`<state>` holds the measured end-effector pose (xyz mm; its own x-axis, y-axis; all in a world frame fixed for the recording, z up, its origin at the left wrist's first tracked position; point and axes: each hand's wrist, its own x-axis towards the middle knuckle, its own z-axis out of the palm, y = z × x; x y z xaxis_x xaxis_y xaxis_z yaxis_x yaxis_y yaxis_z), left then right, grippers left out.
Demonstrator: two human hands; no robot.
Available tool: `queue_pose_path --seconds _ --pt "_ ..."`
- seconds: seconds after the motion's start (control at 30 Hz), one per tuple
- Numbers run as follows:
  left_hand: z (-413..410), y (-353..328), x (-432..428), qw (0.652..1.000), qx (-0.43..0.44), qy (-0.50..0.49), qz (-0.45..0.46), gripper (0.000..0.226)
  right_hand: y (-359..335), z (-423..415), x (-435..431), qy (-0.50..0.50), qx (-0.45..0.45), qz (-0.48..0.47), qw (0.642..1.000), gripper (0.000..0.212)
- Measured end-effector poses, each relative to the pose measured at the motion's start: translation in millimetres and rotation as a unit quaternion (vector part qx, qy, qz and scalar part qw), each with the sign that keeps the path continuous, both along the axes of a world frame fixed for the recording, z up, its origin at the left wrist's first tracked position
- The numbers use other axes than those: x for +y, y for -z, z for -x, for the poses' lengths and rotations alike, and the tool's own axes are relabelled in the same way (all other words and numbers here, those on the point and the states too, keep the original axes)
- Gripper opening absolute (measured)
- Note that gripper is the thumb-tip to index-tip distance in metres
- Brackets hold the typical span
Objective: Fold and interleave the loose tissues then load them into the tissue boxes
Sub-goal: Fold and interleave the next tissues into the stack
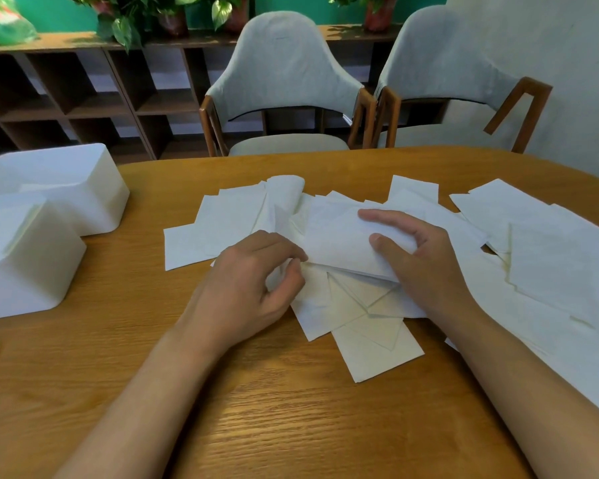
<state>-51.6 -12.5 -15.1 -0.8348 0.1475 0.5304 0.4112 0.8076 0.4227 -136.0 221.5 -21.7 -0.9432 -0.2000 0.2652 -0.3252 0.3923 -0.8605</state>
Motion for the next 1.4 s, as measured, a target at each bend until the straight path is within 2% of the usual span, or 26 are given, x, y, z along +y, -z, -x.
queue_pose_path --seconds 0.1,0.2,0.37,0.47,0.6,0.73,0.83,0.93,1.03,1.13,1.3,1.4 --pt "-4 -5 4 0.999 0.016 0.01 -0.027 0.037 -1 -1 0 0.0 -0.001 0.003 1.0 0.024" --pt "-1 -4 4 1.0 0.017 0.016 -0.004 0.043 -1 -3 -1 -0.005 0.008 0.0 1.0 0.024" --pt "3 3 2 0.999 0.012 0.028 0.021 0.021 -4 -10 -6 -0.035 0.048 -0.006 0.998 0.028" --pt "3 1 4 0.998 0.038 0.025 0.034 0.016 -6 -17 -6 -0.075 0.082 -0.009 0.994 0.031" --pt "2 -2 9 0.999 0.045 0.014 0.003 0.015 -9 -24 -7 -0.122 0.109 -0.022 0.986 0.032" --pt "-3 -5 16 0.998 0.02 0.009 -0.056 0.016 -10 -27 -11 -0.142 0.123 -0.023 0.982 0.025" --pt "-6 -9 17 0.995 -0.002 0.002 -0.096 0.02 -9 -24 -10 -0.12 0.101 -0.016 0.988 0.015" --pt "-8 -15 11 0.995 -0.016 -0.017 -0.099 0.025 -10 -22 -8 -0.091 0.082 -0.024 0.992 0.009" --pt "-4 -21 -1 0.983 -0.104 -0.037 -0.144 0.018 -13 -22 -5 -0.079 0.066 0.012 0.995 0.004" --pt "0 -24 -5 0.959 -0.17 -0.013 -0.228 0.008 -18 -22 -3 -0.085 0.033 0.057 0.994 0.012" --pt "-3 -26 2 0.931 -0.175 0.029 -0.32 0.015 -16 -26 -8 -0.174 -0.044 0.09 0.98 0.033" --pt "-2 -23 6 0.929 -0.171 0.015 -0.327 0.018 -12 -30 -13 -0.199 -0.057 0.096 0.974 0.049"
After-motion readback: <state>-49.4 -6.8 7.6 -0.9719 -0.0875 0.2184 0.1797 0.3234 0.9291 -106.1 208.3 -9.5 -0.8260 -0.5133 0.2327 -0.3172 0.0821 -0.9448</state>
